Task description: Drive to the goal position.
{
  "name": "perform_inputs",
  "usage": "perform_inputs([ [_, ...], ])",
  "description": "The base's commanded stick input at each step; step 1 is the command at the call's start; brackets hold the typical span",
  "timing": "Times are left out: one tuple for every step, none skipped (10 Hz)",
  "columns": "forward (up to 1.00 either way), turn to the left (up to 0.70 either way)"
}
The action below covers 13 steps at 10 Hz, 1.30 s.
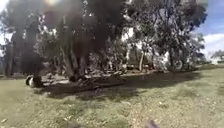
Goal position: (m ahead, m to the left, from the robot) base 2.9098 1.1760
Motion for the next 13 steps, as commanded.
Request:
perform_inputs([
  [0.50,0.00],
  [0.50,0.00],
  [0.50,0.00],
  [0.50,0.00],
  [0.50,0.00],
  [0.50,0.00],
  [0.50,-0.10],
  [0.50,-0.50],
  [0.50,-0.50],
  [0.50,-0.50],
  [0.50,-0.50],
  [0.50,-0.50],
  [0.50,-0.50],
])
